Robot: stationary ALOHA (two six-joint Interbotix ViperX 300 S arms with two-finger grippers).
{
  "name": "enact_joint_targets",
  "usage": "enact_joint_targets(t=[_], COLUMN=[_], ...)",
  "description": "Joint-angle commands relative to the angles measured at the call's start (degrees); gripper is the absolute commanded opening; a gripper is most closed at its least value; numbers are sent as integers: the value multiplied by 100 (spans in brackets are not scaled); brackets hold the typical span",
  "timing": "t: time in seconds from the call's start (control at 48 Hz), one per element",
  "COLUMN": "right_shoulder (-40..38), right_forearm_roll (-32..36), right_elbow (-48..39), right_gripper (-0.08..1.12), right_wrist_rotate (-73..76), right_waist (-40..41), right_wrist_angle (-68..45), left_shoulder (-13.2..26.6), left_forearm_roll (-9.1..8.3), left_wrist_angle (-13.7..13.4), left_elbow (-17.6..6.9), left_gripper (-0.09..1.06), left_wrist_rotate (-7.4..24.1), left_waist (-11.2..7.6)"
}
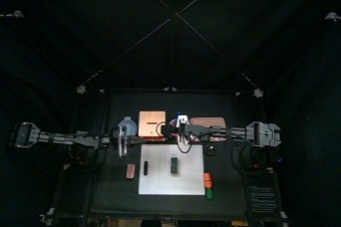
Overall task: Cut the sushi into 4 pieces with the knife
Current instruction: Grasp knife edge with left hand
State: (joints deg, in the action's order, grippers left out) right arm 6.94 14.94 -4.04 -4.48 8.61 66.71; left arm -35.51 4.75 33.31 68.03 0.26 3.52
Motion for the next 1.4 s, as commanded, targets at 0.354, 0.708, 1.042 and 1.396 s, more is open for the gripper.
enact_joint_targets(t=[0.354,0.708,1.042,1.396], right_shoulder=[-1819,-3718,-4263,-3437], right_forearm_roll=[-712,-1204,-1854,-1564], right_elbow=[88,-2268,-4377,-4685], right_gripper=[14,14,13,13], right_wrist_rotate=[141,993,1169,1143], right_waist=[176,272,229,-44], right_wrist_angle=[-264,-3349,-6478,-7638], left_shoulder=[-193,-220,-149,747], left_forearm_roll=[0,237,773,738], left_wrist_angle=[62,290,272,88], left_elbow=[-70,-70,-176,-589], left_gripper=[22,24,63,97], left_wrist_rotate=[-18,-35,-158,-79], left_waist=[220,325,176,0])
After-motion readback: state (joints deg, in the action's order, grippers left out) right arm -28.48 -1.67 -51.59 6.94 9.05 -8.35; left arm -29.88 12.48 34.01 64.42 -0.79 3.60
